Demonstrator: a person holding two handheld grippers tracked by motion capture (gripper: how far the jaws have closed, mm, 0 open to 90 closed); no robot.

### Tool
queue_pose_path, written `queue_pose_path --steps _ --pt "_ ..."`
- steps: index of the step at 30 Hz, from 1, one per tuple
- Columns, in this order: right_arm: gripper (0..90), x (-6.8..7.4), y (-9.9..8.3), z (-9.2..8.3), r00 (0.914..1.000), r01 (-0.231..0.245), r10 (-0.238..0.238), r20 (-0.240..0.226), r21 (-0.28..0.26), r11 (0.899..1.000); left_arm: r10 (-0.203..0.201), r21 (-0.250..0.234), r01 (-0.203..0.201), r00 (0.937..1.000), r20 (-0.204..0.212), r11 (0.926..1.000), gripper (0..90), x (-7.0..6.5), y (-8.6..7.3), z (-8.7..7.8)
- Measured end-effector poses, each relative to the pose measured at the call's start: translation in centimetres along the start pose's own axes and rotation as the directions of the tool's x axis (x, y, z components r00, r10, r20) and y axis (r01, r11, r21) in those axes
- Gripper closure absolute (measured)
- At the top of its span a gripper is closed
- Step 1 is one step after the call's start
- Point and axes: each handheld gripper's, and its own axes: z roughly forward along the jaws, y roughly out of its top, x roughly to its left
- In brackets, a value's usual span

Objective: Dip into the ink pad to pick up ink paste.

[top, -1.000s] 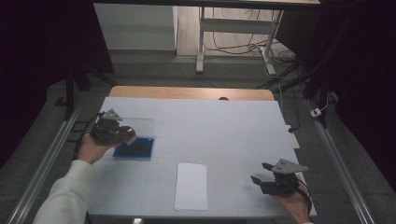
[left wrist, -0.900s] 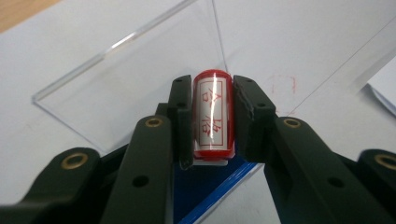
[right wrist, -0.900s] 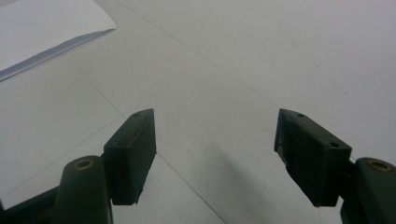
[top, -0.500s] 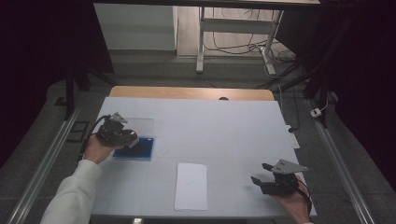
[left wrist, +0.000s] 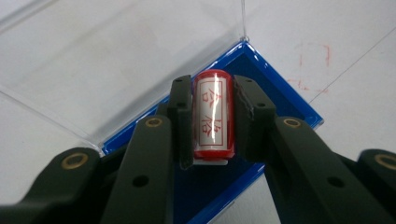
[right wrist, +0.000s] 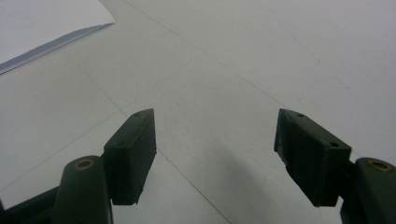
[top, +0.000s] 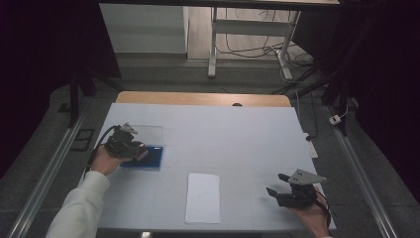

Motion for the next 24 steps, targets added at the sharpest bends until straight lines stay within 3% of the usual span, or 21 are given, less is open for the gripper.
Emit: queue_pose_path --steps 24 --pt "29.7 0.00 -0.02 -0.11 1.0000 0.000 0.000 0.001 0.002 1.000 -0.001 0.034 0.001 1.0000 -0.003 0.9994 70.5 -0.06 0.04 0.37"
